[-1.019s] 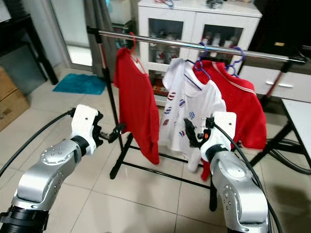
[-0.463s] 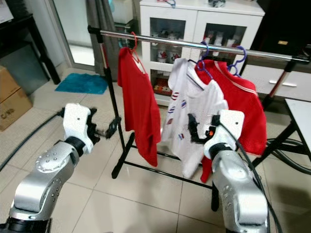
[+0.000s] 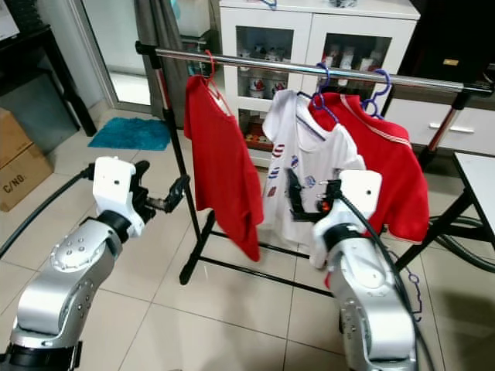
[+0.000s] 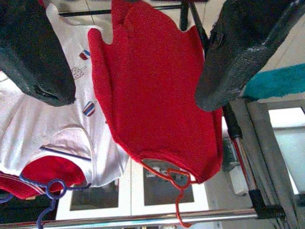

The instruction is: Hang hanger

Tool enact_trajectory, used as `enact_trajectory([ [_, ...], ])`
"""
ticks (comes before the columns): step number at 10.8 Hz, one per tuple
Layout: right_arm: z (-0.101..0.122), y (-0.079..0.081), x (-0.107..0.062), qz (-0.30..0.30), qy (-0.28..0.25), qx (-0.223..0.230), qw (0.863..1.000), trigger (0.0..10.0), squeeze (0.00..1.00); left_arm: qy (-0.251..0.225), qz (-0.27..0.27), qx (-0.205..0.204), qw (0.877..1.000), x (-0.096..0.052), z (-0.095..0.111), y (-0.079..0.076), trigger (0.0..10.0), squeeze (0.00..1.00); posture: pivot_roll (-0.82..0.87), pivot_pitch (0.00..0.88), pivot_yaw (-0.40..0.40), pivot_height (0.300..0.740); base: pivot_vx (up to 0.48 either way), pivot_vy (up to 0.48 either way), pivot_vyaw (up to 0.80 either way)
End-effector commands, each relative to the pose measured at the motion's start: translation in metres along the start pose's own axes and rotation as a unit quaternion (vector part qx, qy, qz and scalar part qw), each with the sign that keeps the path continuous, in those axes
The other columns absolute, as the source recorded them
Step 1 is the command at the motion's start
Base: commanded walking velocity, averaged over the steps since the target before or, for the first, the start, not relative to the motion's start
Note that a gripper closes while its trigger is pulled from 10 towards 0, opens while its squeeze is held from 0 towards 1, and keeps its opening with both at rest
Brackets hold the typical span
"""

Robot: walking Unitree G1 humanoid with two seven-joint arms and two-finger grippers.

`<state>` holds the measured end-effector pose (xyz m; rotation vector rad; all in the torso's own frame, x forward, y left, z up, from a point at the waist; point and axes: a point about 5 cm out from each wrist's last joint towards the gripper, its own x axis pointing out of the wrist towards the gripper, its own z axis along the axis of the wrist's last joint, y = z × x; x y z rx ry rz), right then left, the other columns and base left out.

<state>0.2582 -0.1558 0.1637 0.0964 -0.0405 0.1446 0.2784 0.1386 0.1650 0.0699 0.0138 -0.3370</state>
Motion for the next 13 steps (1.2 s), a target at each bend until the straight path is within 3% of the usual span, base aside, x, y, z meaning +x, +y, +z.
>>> enact_trajectory([
  [1, -0.001, 0.001, 0.004, -0.001, -0.002, -0.029, 1.000, 10.0, 0.00, -0.011, -0.006, 0.014, 1.000, 0.002, 0.006, 0.000, 10.0, 0.00, 0.08, 0.000, 0.061, 0.740, 0.296, 0.000, 0.58],
  [3, 0.003, 0.001, 0.011, -0.021, -0.012, -0.019, 1.000, 10.0, 0.00, -0.006, -0.017, 0.020, 1.000, 0.005, 0.007, 0.001, 10.0, 0.00, 0.08, 0.000, 0.064, 0.740, 0.302, 0.000, 0.80],
  [4, -0.002, 0.003, 0.012, -0.018, 0.013, 0.051, 0.998, 10.0, 0.00, -0.003, -0.019, 0.021, 1.000, 0.005, 0.007, 0.002, 10.0, 0.00, 0.08, 0.000, 0.065, 0.740, 0.330, 0.000, 0.00],
  [5, -0.002, 0.006, 0.013, -0.009, 0.010, 0.063, 0.998, 10.0, 0.00, -0.001, -0.021, 0.021, 1.000, 0.005, 0.006, 0.001, 10.0, 0.00, 0.08, 0.000, 0.062, 0.740, 0.326, 0.000, 0.00],
  [7, 0.004, 0.011, 0.016, 0.009, -0.011, 0.015, 1.000, 10.0, 0.00, 0.000, -0.023, 0.022, 0.999, 0.003, 0.006, 0.002, 10.0, 0.00, 0.09, 0.000, 0.053, 0.740, 0.332, 0.000, 0.00],
  [10, 0.002, 0.014, 0.021, 0.032, 0.009, 0.017, 0.999, 10.0, 0.00, 0.007, -0.029, 0.038, 0.999, 0.002, 0.004, 0.001, 10.0, 0.00, 0.10, 0.000, 0.032, 0.740, 0.333, 0.000, 0.00],
  [13, 0.003, 0.020, 0.023, 0.055, 0.010, 0.003, 0.998, 10.0, 0.00, 0.012, -0.036, 0.042, 0.998, -0.001, 0.003, -0.002, 10.0, 0.00, 0.11, 0.000, 0.029, 0.740, 0.335, 0.000, 0.80],
])
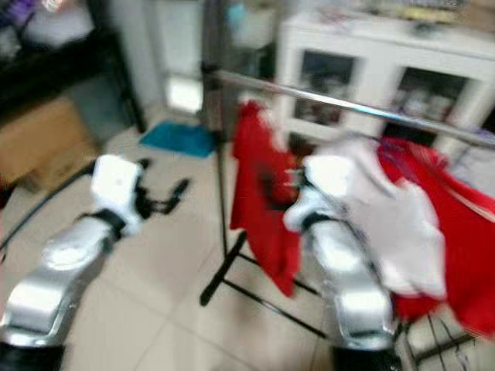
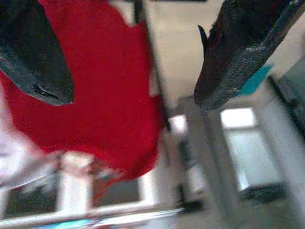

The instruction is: Hang hanger

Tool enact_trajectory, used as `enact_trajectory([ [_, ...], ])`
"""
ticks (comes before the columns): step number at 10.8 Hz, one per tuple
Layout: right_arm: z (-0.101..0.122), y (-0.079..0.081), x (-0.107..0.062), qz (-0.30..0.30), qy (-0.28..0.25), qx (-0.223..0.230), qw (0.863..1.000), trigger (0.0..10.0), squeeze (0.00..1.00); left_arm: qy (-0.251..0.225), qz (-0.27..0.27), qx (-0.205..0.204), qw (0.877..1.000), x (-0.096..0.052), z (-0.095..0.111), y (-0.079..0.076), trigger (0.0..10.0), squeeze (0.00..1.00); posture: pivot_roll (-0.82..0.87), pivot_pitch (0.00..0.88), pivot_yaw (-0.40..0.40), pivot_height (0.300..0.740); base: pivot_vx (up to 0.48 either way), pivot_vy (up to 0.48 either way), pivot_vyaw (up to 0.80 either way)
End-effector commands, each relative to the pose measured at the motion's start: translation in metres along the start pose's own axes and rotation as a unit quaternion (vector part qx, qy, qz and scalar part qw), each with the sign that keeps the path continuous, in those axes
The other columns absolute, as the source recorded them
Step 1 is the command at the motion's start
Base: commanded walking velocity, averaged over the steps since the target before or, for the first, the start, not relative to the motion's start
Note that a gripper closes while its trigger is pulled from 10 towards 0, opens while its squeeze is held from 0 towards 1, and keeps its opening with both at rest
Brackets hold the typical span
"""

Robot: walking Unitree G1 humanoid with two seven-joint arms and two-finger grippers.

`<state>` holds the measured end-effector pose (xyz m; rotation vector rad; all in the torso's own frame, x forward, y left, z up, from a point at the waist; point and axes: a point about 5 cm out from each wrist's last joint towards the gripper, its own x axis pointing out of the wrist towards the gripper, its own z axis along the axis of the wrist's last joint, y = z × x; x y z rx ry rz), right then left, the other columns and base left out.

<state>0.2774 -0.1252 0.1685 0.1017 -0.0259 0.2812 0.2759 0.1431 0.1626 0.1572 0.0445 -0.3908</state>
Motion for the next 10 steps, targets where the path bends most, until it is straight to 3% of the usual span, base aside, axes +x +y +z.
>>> enact_trajectory([
  [1, 0.003, -0.008, 0.000, -0.012, -0.001, -0.004, 1.000, 10.0, 0.00, -0.008, -0.014, 0.005, 1.000, 0.002, 0.006, -0.007, 10.0, 0.00, 0.11, 0.000, 0.028, 0.740, 0.334, 0.000, 0.80],
  [4, 0.009, -0.012, 0.000, -0.033, -0.015, 0.007, 0.999, 10.0, 0.00, -0.004, -0.028, 0.005, 1.000, 0.000, 0.005, -0.006, 10.0, 0.00, 0.11, 0.000, 0.027, 0.740, 0.333, 0.000, 0.00],
  [6, 0.014, -0.015, 0.000, -0.043, -0.015, -0.001, 0.999, 10.0, 0.00, -0.002, -0.044, 0.009, 0.999, 0.000, 0.005, -0.007, 10.0, 0.00, 0.10, 0.000, 0.028, 0.740, 0.332, 0.000, -0.63],
  [7, 0.015, -0.017, -0.001, -0.039, -0.013, -0.009, 0.999, 10.0, 0.00, 0.000, -0.053, 0.009, 0.999, 0.001, 0.004, -0.009, 10.0, 0.00, 0.10, 0.000, 0.033, 0.740, 0.330, 0.000, -0.80],
  [10, 0.011, -0.017, -0.004, -0.028, 0.016, -0.017, 0.999, 10.0, 0.00, 0.007, -0.073, 0.015, 0.997, 0.001, 0.002, -0.014, 10.0, 0.00, 0.10, 0.000, 0.039, 0.740, 0.330, 0.000, 0.00],
])
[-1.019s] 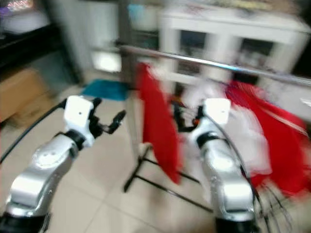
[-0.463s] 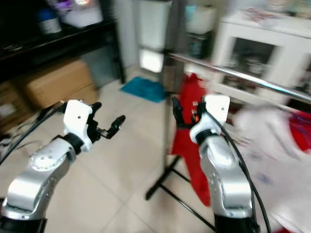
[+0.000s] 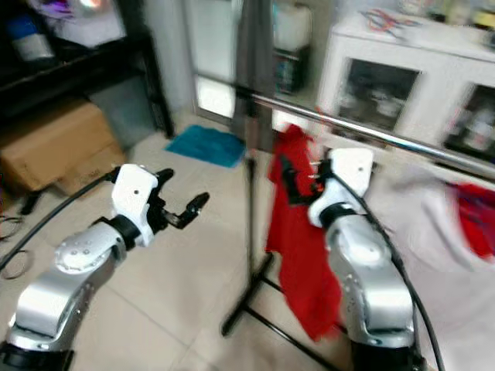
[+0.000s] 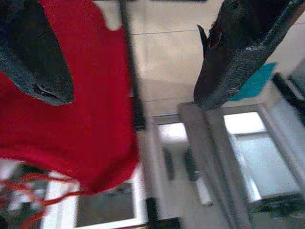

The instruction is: Hang hanger

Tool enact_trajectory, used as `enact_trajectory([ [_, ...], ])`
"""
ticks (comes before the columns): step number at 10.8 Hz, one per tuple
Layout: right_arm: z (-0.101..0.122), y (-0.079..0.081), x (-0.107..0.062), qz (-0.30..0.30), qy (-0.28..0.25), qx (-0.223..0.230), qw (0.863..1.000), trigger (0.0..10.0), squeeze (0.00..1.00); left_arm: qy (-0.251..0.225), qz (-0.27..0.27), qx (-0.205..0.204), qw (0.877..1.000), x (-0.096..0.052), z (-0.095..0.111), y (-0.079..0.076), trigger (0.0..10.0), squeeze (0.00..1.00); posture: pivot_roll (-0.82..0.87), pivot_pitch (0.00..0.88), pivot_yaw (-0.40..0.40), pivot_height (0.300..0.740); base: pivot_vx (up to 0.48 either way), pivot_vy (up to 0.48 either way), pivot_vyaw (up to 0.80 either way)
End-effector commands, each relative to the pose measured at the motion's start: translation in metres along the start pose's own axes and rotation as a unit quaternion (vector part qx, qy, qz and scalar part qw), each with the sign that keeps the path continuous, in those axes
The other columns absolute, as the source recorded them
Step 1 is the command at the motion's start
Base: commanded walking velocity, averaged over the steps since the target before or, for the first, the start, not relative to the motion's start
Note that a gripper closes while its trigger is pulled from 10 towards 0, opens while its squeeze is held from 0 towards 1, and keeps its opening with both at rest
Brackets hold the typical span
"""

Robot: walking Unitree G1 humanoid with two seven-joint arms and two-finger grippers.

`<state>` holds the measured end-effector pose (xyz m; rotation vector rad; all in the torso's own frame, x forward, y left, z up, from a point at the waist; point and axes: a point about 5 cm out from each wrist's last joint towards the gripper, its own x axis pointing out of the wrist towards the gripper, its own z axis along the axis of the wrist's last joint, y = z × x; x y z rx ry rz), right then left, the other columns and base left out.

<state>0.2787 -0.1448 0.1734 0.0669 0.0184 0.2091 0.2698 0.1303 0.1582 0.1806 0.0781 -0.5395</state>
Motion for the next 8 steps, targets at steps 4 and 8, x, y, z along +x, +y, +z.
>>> enact_trajectory([
  [4, -0.001, -0.014, 0.005, -0.051, 0.035, -0.016, 0.998, 10.0, 0.00, -0.009, -0.068, -0.010, 0.998, 0.001, 0.005, -0.014, 10.0, 0.00, 0.10, 0.000, 0.026, 0.740, 0.078, 0.000, 0.00],
  [8, 0.000, -0.038, 0.022, -0.091, 0.110, -0.040, 0.989, 10.0, 0.00, 0.002, -0.217, -0.032, 0.976, -0.002, 0.006, -0.032, 10.0, 0.00, 0.07, 0.000, 0.022, 0.740, 0.000, 0.000, 0.00],
])
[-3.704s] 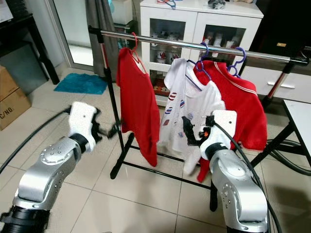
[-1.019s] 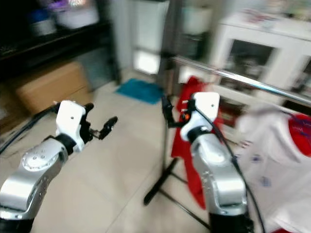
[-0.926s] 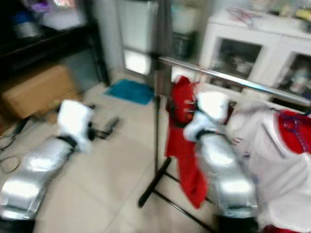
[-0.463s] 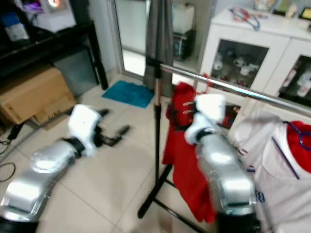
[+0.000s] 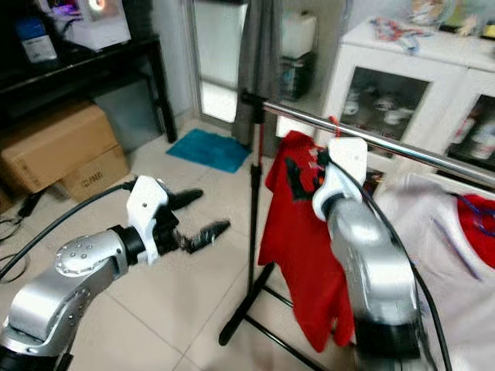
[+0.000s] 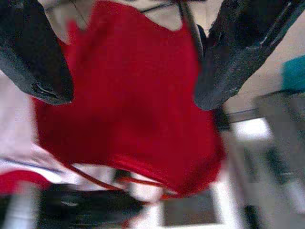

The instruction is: Hang hanger

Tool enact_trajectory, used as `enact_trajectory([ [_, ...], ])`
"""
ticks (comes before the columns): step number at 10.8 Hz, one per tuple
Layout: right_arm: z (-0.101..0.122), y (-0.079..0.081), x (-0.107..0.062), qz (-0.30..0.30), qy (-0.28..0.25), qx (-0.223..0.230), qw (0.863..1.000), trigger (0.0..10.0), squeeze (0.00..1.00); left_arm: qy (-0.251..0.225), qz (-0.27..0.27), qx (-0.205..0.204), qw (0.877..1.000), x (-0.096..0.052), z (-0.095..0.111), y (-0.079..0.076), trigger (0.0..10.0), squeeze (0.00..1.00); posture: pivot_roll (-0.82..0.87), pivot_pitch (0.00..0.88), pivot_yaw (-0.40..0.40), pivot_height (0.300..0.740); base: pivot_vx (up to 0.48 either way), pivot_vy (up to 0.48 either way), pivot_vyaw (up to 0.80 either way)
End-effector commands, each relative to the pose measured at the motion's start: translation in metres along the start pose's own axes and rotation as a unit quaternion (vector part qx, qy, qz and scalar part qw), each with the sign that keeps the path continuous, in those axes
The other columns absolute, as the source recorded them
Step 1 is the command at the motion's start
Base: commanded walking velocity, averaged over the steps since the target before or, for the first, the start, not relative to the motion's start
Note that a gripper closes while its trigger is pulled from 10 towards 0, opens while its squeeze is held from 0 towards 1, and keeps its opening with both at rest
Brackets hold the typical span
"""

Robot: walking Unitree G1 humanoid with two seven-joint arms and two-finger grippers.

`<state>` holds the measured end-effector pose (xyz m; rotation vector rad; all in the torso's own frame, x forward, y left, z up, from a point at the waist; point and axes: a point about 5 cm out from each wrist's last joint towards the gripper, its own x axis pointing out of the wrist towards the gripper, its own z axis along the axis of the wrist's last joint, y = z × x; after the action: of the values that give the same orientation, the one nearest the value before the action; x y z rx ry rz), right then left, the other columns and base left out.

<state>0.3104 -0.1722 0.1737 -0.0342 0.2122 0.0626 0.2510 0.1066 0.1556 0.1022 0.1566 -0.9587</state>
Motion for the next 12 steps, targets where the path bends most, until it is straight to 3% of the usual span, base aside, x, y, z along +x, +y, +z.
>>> enact_trajectory([
  [1, -0.004, -0.009, 0.007, -0.018, 0.028, 0.005, 0.999, 10.0, 0.00, 0.002, -0.034, 0.013, 0.999, 0.002, 0.004, -0.003, 10.0, 0.00, 0.08, 0.000, 0.020, 0.740, 0.000, 0.000, 0.00],
  [3, 0.004, -0.010, 0.024, 0.025, 0.040, 0.041, 0.998, 10.0, 0.00, 0.001, -0.061, 0.025, 0.998, 0.000, 0.007, -0.002, 10.0, 0.00, 0.08, 0.000, 0.012, 0.740, 0.000, 0.000, 0.00],
  [4, 0.009, -0.014, 0.032, 0.030, 0.044, 0.046, 0.998, 9.4, 0.00, 0.003, -0.068, 0.028, 0.997, 0.000, 0.007, -0.002, 10.0, 0.00, 0.08, 0.000, 0.009, 0.740, 0.000, 0.000, 0.00],
  [5, 0.011, -0.017, 0.036, 0.036, 0.050, 0.068, 0.996, 2.3, 0.00, 0.003, -0.076, 0.027, 0.997, 0.000, 0.006, -0.005, 10.0, 0.00, 0.08, 0.000, 0.008, 0.740, 0.000, 0.000, 0.00],
  [6, 0.012, -0.018, 0.037, 0.040, 0.053, 0.071, 0.995, 0.0, 0.00, 0.004, -0.080, 0.027, 0.996, -0.001, 0.005, -0.006, 10.0, 0.00, 0.08, 0.000, 0.006, 0.740, 0.000, 0.000, 0.00],
  [12, 0.021, -0.029, 0.033, 0.078, 0.064, 0.043, 0.994, 0.0, 0.00, 0.008, -0.101, 0.032, 0.994, 0.002, 0.003, -0.009, 10.0, 0.00, 0.05, 0.000, 0.020, 0.740, 0.000, 0.000, 0.00],
])
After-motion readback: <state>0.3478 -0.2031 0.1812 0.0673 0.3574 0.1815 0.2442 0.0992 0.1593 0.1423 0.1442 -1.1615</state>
